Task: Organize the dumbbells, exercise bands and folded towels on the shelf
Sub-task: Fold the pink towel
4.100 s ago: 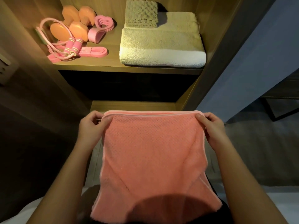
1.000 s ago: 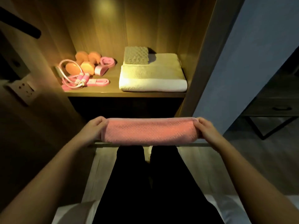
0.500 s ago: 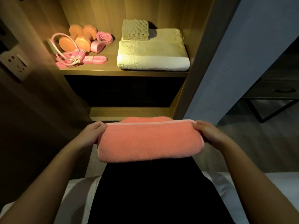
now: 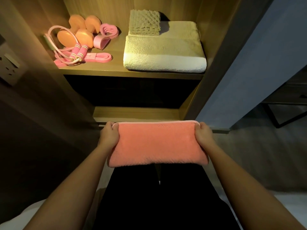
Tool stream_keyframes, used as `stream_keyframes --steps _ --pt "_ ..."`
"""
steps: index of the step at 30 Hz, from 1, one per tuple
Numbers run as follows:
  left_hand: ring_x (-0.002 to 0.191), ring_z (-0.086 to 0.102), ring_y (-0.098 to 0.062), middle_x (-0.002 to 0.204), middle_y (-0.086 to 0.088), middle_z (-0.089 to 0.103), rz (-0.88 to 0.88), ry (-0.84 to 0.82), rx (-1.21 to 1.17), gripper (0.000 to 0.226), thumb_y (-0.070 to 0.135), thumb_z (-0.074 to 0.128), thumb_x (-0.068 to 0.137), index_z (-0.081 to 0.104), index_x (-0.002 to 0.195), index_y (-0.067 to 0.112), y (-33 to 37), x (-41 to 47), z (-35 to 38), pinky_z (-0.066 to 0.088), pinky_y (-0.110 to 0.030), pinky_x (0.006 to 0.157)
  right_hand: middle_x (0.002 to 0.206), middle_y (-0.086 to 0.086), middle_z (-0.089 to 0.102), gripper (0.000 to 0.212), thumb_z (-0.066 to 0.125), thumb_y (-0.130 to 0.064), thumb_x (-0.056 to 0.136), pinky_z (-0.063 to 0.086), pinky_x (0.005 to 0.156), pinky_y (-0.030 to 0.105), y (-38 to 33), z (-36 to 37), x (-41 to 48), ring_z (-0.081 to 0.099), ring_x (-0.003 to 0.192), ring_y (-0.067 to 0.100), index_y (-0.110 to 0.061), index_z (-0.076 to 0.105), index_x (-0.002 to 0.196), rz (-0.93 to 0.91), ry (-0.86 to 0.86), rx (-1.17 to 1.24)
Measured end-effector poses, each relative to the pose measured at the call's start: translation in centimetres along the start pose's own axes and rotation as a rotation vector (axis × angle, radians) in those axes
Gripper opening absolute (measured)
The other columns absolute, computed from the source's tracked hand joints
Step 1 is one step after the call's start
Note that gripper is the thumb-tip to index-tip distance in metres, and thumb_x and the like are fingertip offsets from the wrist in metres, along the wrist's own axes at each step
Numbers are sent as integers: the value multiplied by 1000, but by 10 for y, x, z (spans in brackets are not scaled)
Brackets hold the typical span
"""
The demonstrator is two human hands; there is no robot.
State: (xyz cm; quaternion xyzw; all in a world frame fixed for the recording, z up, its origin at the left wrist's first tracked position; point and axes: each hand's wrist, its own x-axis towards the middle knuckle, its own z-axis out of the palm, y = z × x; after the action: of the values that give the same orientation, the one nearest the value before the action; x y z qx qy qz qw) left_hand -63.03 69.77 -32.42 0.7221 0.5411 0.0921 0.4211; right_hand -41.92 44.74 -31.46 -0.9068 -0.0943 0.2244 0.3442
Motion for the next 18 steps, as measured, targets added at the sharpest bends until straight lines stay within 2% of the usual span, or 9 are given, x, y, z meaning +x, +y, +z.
stream_keyframes --steps 4,6,8,10,14,16,18 --pt "90 56 -23 99 -6 57 -82 -42 27 23 30 38 104 53 109 13 1 9 10 46 -39 75 120 15 59 40 30 -26 103 43 87 37 2 12 11 55 108 32 -5 55 126 112 -60 -34" --pt "90 59 -26 99 -8 59 -182 -114 38 25 32 38 103 54 109 13 0 12 15 50 -41 79 124 18 60 40 34 -27 102 43 85 35 3 17 13 56 106 31 -5 57 127 222 -144 -7" --pt "91 61 -27 103 -11 61 -300 -203 3 29 35 39 103 55 116 15 -2 15 18 50 -38 77 121 18 63 40 39 -32 102 47 86 36 5 19 16 59 105 32 -7 62 123 322 -236 48" --pt "84 61 -25 101 -11 63 -395 -283 -74 34 39 41 102 56 119 14 -1 16 18 48 -33 68 115 15 66 38 43 -35 101 48 83 36 8 17 17 61 101 30 -10 65 118 369 -270 132" --pt "70 53 -22 83 -8 60 -472 -330 -189 33 36 44 102 61 111 9 2 16 17 42 -29 61 107 9 67 32 48 -35 99 48 74 33 14 12 14 62 92 23 -13 65 115 324 -202 271" --pt "73 53 -22 88 -10 60 -484 -296 -210 32 33 45 102 59 115 7 1 15 18 42 -30 63 103 7 66 28 49 -34 99 45 67 29 14 12 12 60 85 19 -14 63 112 308 -179 343" --pt "81 52 -24 106 -16 61 -446 -231 -142 37 31 45 102 55 127 4 0 13 19 42 -31 69 100 7 65 25 47 -32 100 42 63 28 11 12 10 57 80 16 -13 61 109 291 -169 342"
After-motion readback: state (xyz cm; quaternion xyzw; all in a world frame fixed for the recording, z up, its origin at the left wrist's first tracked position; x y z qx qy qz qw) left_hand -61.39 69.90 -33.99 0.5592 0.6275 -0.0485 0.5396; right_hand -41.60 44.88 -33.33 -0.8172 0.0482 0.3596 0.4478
